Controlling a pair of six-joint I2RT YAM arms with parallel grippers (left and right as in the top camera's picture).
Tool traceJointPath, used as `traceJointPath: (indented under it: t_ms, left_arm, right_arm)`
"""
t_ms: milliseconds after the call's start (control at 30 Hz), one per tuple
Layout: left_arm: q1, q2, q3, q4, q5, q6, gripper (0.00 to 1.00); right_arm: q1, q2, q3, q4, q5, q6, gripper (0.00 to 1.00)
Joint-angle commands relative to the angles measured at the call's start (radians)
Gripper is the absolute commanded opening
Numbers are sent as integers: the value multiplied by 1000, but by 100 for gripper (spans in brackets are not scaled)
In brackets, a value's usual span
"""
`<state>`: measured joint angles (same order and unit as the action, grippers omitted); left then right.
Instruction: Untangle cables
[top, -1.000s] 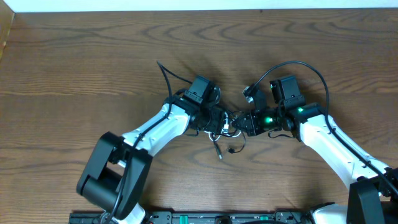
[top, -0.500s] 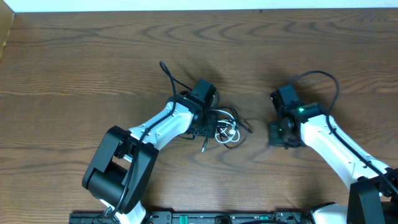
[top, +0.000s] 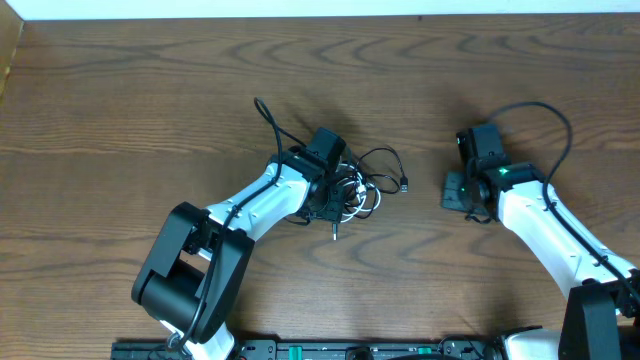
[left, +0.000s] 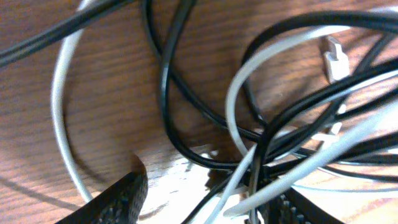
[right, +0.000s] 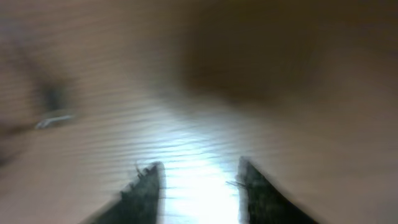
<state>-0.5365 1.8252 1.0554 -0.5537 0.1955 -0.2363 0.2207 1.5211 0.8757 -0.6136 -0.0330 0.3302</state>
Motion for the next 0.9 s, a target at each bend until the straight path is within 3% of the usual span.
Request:
traceJointPath:
  t_ms: [0,133,467,667,867]
  left_arm:
    - [8,31,-17,10,156,127,55]
    - [8,18,-17,12,283,234,46]
    - [8,17,-17,12,291,237,44]
    - [8,17,-17,12,291,236,44]
    - [8,17,-17,12,291,236,44]
  right_arm:
    - [18,-6,2,47,-439,-328,55]
    - [41,-5,2,80,-452,-385,60]
    - [63,21,0,184,-363,-459,75]
    - [63,61,0,316,-315,-459,70]
    - [63,142,0,333,-317,-459,60]
